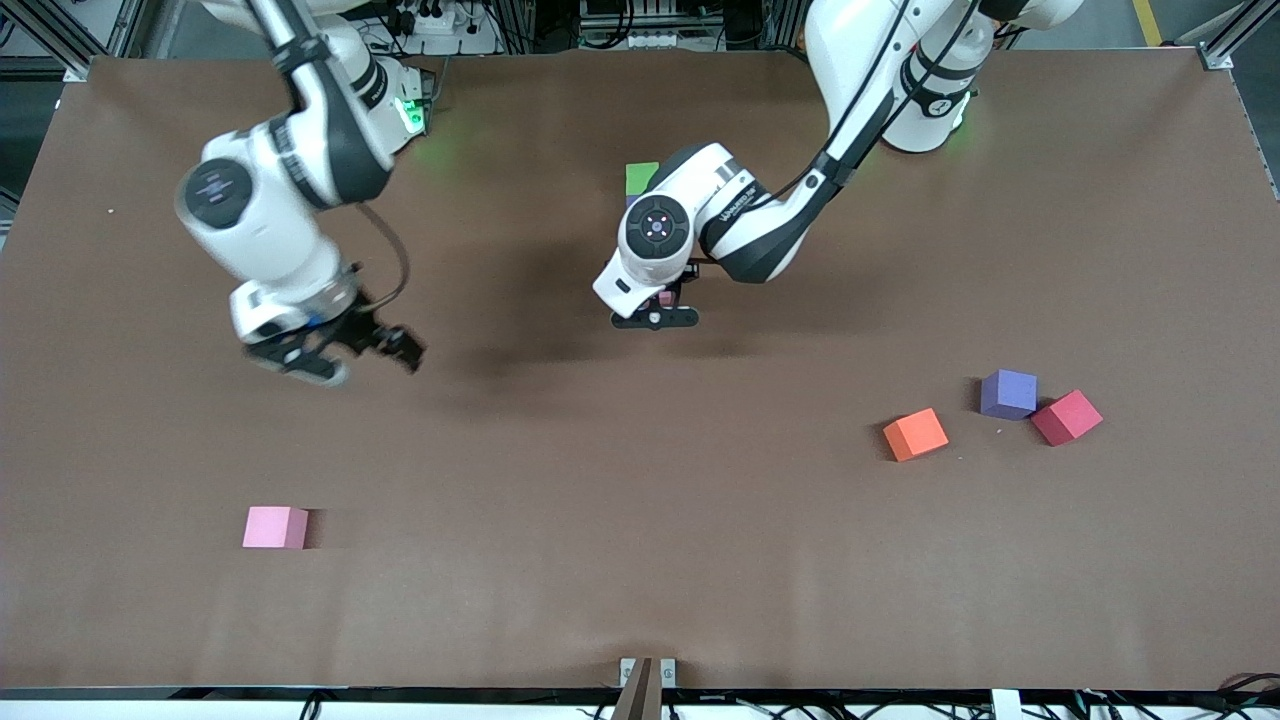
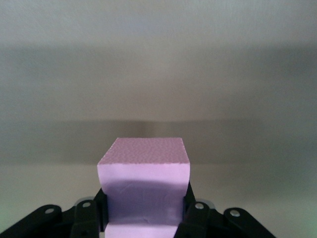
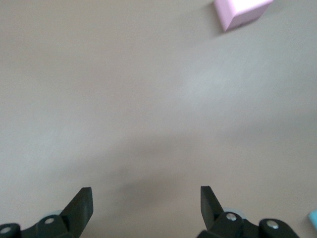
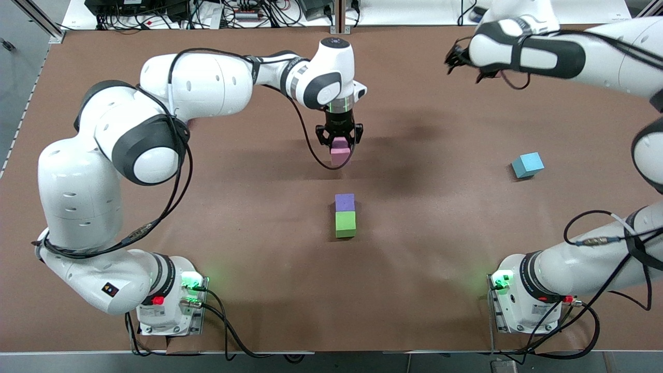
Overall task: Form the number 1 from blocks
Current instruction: 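Place the pink cube beside purple with the left gripper while the right gripper withdraws, then lower the right gripper onto the pink cube and grasp it, then carry the pink cube with the right gripper while the left gripper reaches orange, then place the pink cube at the column end while the left gripper grasps orange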
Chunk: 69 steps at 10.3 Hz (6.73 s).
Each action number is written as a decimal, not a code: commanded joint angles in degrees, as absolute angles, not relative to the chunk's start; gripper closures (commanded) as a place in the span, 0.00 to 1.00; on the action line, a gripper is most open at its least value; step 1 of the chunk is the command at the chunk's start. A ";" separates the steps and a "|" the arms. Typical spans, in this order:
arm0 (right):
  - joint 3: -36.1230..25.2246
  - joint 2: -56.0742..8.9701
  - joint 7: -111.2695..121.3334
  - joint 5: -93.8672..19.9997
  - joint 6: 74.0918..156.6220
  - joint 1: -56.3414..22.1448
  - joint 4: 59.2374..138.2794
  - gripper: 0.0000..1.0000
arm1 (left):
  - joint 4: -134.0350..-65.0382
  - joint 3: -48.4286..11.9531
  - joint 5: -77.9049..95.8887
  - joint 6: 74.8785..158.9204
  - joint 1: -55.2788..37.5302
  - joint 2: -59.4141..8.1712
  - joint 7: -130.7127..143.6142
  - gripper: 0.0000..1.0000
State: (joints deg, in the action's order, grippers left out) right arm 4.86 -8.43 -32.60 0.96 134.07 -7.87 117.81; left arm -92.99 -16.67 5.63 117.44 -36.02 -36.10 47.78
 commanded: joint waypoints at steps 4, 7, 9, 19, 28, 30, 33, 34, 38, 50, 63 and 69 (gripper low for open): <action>5.63 -26.52 -24.28 11.51 133.86 2.36 96.88 0.03 | -97.20 -17.14 6.15 121.28 -37.53 -35.77 48.25 1.00; 5.63 -32.94 -17.68 11.51 135.08 6.05 90.36 0.03 | -97.38 -17.14 6.15 122.17 -38.58 -36.38 48.43 1.00; 5.63 -35.93 -11.73 11.43 138.24 8.51 90.35 0.03 | -97.65 -17.14 6.06 122.25 -39.02 -36.65 48.43 1.00; 5.63 -44.38 -8.00 10.81 147.83 8.18 87.90 0.03 | -102.56 -20.12 4.66 126.47 -39.38 -36.56 49.48 1.00; 4.22 -48.25 -5.10 10.99 154.24 8.44 87.54 0.11 | -104.50 -21.80 3.09 126.39 -37.09 -36.04 49.74 1.00; 4.22 -48.16 -5.54 10.81 154.25 8.26 87.36 0.31 | -104.68 -21.88 2.81 126.39 -37.09 -36.04 50.01 1.00; 4.22 -48.16 -5.54 8.89 154.16 8.00 86.92 0.37 | -104.68 -21.88 2.81 126.39 -37.09 -36.12 50.45 1.00; 4.22 -47.73 -5.54 8.44 153.81 7.48 86.84 0.38 | -104.68 -21.88 2.81 126.39 -37.09 -36.21 51.58 1.00; 4.22 -41.15 -5.97 5.98 145.66 5.45 88.24 0.37 | -104.24 -21.88 2.64 126.39 -36.57 -36.04 51.59 0.00; 4.31 -24.26 -18.54 -6.23 129.72 -16.23 102.38 0.40 | -103.01 -10.75 -5.50 119.71 -14.35 -22.59 42.93 0.00; 3.70 -31.81 -41.75 -8.44 140.18 -44.54 103.80 0.42 | -99.49 1.93 2.20 130.59 -10.37 -32.34 31.29 0.00; 2.90 -31.73 -44.11 -8.44 140.01 -50.27 106.78 0.42 | -99.58 2.02 1.94 135.61 -11.25 -35.59 31.29 0.00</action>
State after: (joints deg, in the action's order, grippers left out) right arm 3.76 -32.35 -42.49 -7.66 139.73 -48.64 105.52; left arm -100.50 1.10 0.62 134.87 -10.46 -34.52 32.47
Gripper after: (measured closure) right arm 0.370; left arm 0.000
